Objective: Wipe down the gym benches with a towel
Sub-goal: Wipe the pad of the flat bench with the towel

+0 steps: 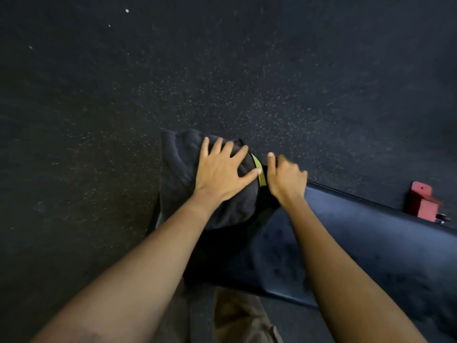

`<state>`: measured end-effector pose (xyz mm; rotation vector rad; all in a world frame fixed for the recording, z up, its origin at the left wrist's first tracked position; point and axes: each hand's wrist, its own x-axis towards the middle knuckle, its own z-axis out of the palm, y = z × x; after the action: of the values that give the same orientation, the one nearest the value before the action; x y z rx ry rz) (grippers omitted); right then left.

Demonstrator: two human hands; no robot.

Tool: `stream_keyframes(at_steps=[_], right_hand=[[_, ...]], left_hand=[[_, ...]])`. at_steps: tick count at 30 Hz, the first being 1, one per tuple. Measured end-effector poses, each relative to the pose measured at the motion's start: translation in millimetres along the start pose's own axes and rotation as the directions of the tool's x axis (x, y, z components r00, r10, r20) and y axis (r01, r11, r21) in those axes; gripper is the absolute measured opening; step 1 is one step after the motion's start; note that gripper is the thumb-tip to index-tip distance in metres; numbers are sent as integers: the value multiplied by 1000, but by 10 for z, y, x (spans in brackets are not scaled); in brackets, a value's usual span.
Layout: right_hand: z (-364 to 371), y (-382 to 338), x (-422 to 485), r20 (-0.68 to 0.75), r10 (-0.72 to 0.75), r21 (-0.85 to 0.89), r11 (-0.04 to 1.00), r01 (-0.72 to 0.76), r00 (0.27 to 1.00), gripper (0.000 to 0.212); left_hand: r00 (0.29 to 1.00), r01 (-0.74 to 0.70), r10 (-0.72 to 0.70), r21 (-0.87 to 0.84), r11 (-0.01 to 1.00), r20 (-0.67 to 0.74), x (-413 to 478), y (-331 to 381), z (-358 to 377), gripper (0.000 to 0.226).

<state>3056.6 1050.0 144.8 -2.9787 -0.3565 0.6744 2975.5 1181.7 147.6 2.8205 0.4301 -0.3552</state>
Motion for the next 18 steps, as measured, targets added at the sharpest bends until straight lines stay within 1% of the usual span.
stream_keyframes(at_steps=[1,2,6,8,10,11,12,13,14,16,18], right_hand=[[10,26,16,73,-2,-24,1000,4,997,54],[15,29,17,112,-13,-36,999,17,994,57],[-32,24,51,165,-40,-21,999,44,986,57],[-61,-10,65,212,-46,-3,999,48,976,57],[-63,-111,57,242,-100,15,995,99,965,56],[-51,-192,58,243,-136,28,991,133,960,55],[-35,-267,53,243,-165,42,986,160,956,54],[-14,-337,59,243,-176,51,984,169,954,53],[-3,-371,67,241,-168,54,986,159,956,53],[11,-371,80,227,-147,56,989,138,963,51],[15,-342,79,205,-147,58,989,138,968,49]], left_hand=[[999,18,-18,-8,1000,-26,26,10,19,74],[998,33,-34,-12,999,-59,23,4,33,72],[983,109,-111,-20,994,-148,-6,-45,57,64],[961,214,-219,-46,976,-168,-8,-165,19,65],[917,369,-380,-106,923,-121,-11,-302,-51,67],[889,433,-446,-124,893,-106,-2,-335,-66,69],[871,467,-480,-126,875,-102,-7,-308,-64,69],[869,470,-483,-128,873,-107,-10,-242,-58,66],[883,440,-455,-136,888,-116,-3,-144,-42,62],[923,339,-359,-146,929,-139,23,-7,0,54],[947,275,-293,-134,952,-134,48,-49,-2,55]])
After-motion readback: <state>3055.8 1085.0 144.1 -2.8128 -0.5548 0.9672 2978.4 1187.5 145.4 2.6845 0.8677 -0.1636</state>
